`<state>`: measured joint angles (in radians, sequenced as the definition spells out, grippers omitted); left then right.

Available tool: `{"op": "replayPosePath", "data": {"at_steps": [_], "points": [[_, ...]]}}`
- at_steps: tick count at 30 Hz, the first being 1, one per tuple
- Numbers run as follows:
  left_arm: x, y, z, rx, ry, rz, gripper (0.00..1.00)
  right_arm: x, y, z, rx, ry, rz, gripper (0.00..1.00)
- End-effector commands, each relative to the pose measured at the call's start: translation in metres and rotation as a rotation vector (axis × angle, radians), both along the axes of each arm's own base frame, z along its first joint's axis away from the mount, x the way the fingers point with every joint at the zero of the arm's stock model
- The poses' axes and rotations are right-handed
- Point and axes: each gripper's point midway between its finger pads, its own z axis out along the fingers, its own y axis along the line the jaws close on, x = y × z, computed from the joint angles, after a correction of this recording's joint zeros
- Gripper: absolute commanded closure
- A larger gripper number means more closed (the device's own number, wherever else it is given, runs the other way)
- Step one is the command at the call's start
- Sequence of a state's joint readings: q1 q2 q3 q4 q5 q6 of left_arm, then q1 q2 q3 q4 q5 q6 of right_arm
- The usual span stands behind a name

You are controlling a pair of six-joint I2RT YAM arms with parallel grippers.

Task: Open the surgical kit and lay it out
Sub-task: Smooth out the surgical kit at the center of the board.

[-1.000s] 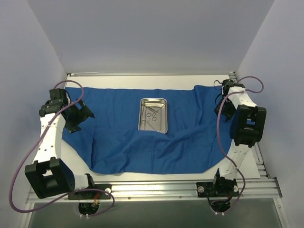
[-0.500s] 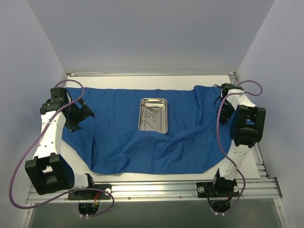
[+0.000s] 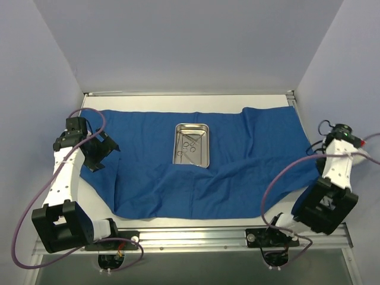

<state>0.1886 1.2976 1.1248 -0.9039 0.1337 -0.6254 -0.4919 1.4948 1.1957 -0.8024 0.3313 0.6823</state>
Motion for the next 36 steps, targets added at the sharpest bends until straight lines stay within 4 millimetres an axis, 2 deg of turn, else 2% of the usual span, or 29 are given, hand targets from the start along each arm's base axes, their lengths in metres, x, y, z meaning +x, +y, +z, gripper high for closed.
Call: {"op": "replayPosePath", "data": {"at_steps": [1,2,3,4,6,7,9,10,12,13,14,16,17,19,20,22,23,24,25,29,31,32,33,36], "points": [[0.003,0.001,0.003,0.008,-0.034,0.057,0.02,-0.094,0.006,0.020,-0.034,0.054,-0.269,1.00],[0.001,0.005,-0.002,0.028,-0.010,0.072,0.02,-0.103,0.008,0.023,-0.044,0.038,-0.319,0.99],[-0.001,0.007,-0.003,0.039,0.007,0.078,0.03,-0.111,0.009,0.026,-0.046,0.028,-0.348,0.89],[-0.002,0.010,-0.003,0.054,0.017,0.083,0.04,-0.113,0.013,0.032,-0.048,0.002,-0.349,0.68],[-0.005,0.021,-0.006,0.105,0.049,0.111,0.06,-0.110,0.019,0.034,-0.015,-0.010,-0.284,0.46],[-0.004,0.024,-0.004,0.121,0.047,0.109,0.06,-0.100,0.025,0.033,0.034,-0.037,-0.233,0.32],[-0.006,0.029,-0.007,0.144,0.072,0.109,0.06,-0.077,0.026,0.041,0.042,-0.097,-0.133,0.26],[-0.006,0.032,-0.007,0.172,0.077,0.079,0.06,-0.059,0.036,0.043,0.042,-0.103,-0.021,0.22],[-0.001,0.035,-0.009,0.197,0.077,0.036,0.06,-0.023,0.048,0.054,0.022,-0.162,0.127,0.20],[0.001,0.034,-0.012,0.208,0.075,-0.023,0.06,-0.010,0.057,0.054,0.018,-0.147,0.192,0.17],[0.005,0.036,-0.010,0.225,0.070,-0.039,0.06,0.013,0.085,0.057,0.007,-0.163,0.339,0.16],[0.003,0.044,-0.020,0.266,0.128,-0.059,0.06,0.038,0.118,0.058,0.018,-0.187,0.478,0.16],[0.004,0.046,-0.022,0.274,0.138,-0.074,0.05,0.055,0.152,0.059,0.029,-0.228,0.606,0.16],[0.004,0.053,-0.027,0.313,0.191,-0.093,0.03,0.067,0.194,0.050,0.100,-0.257,0.736,0.17],[0.007,0.052,-0.035,0.307,0.217,-0.120,0.02,0.073,0.222,0.049,0.122,-0.282,0.821,0.17],[0.010,0.054,-0.037,0.355,0.255,-0.155,0.00,0.075,0.245,0.042,0.142,-0.278,0.893,0.17],[0.009,0.058,-0.043,0.391,0.308,-0.163,0.00,0.075,0.253,0.040,0.143,-0.273,0.929,0.17],[0.008,0.058,-0.041,0.418,0.332,-0.181,0.06,0.074,0.262,0.039,0.152,-0.275,0.966,0.17],[0.007,0.053,-0.042,0.453,0.354,-0.211,0.06,0.076,0.266,0.040,0.157,-0.288,0.981,0.17],[-0.001,0.039,-0.052,0.477,0.422,-0.263,0.07,0.075,0.274,0.039,0.185,-0.326,1.031,0.17],[-0.008,0.043,-0.058,0.496,0.476,-0.222,0.07,0.077,0.279,0.041,0.202,-0.350,1.054,0.17],[-0.008,0.030,-0.065,0.508,0.500,-0.274,0.07,0.077,0.281,0.041,0.206,-0.352,1.061,0.17],[-0.010,0.027,-0.069,0.517,0.521,-0.288,0.07,0.078,0.282,0.042,0.209,-0.355,1.068,0.17],[-0.013,0.031,-0.078,0.622,0.621,-0.298,0.06,0.081,0.285,0.045,0.213,-0.379,1.085,0.17]]}}
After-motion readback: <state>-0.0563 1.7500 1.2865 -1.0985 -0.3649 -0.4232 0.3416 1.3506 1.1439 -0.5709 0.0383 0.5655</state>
